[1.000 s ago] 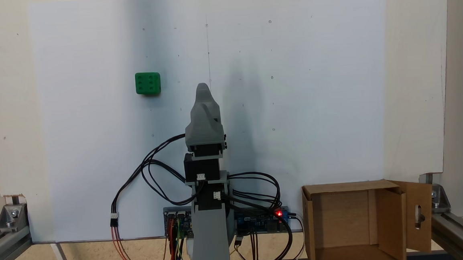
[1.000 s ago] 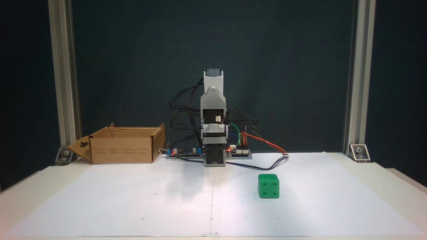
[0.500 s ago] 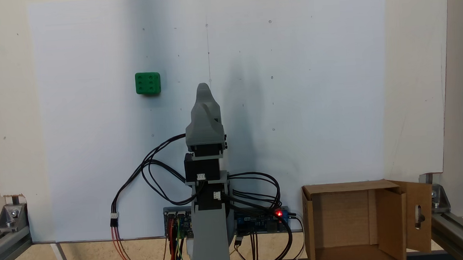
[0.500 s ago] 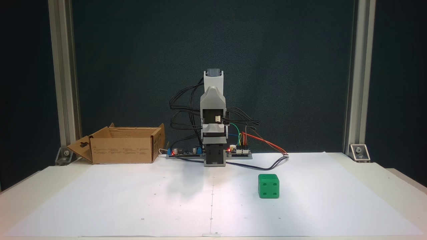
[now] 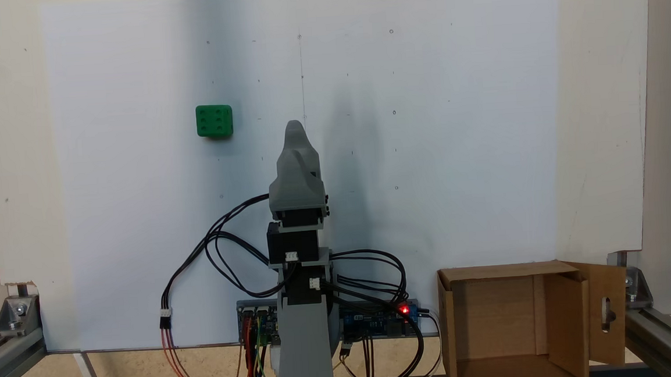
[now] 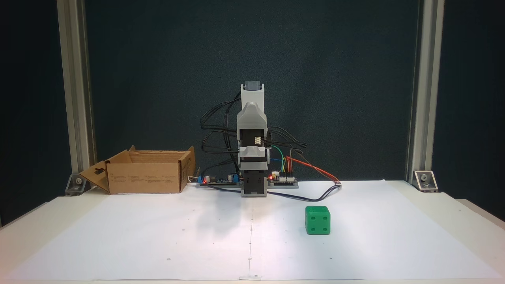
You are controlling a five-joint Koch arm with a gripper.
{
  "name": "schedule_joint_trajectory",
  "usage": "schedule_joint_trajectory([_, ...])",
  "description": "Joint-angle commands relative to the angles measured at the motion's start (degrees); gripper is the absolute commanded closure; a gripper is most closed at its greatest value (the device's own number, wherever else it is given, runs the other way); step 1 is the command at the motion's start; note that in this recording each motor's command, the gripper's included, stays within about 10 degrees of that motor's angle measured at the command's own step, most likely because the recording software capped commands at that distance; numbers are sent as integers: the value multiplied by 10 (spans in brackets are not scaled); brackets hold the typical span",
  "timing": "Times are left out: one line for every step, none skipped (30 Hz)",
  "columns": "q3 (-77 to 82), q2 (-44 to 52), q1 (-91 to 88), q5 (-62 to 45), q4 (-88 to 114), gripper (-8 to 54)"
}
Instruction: Grasp a green dice and put it in the bin.
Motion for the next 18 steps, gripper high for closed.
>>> schedule_joint_trajectory([29, 62, -1, -21, -34, 9])
schedule_joint_trajectory([29, 62, 0, -21, -33, 9])
schedule_joint_trajectory([29, 62, 0, -22, -33, 10])
schedule_joint_trajectory([29, 62, -1, -21, -33, 10])
schedule_joint_trajectory([29, 62, -2, -21, -33, 11])
schedule_joint_trajectory([29, 62, -3, -20, -32, 12])
schedule_joint_trajectory([29, 61, -4, -21, -31, 12])
schedule_joint_trajectory([29, 60, -4, -23, -26, 12])
schedule_joint_trajectory([29, 60, -4, -24, -18, 12])
schedule_joint_trajectory([29, 60, -4, -24, -16, 16])
schedule_joint_trajectory([29, 60, -4, -23, -16, 18])
schedule_joint_trajectory([28, 61, -5, -25, -15, 19])
schedule_joint_trajectory([23, 60, -6, -25, -8, 25])
schedule_joint_trajectory([10, 60, -6, -25, 20, 25])
schedule_joint_trajectory([-12, 61, -6, -25, 71, 25])
schedule_joint_trajectory([-37, 61, -5, -24, 118, 25])
schedule_joint_trajectory([-64, 61, -4, -24, 151, 25])
schedule_joint_trajectory([-99, 61, 0, -24, 190, 24])
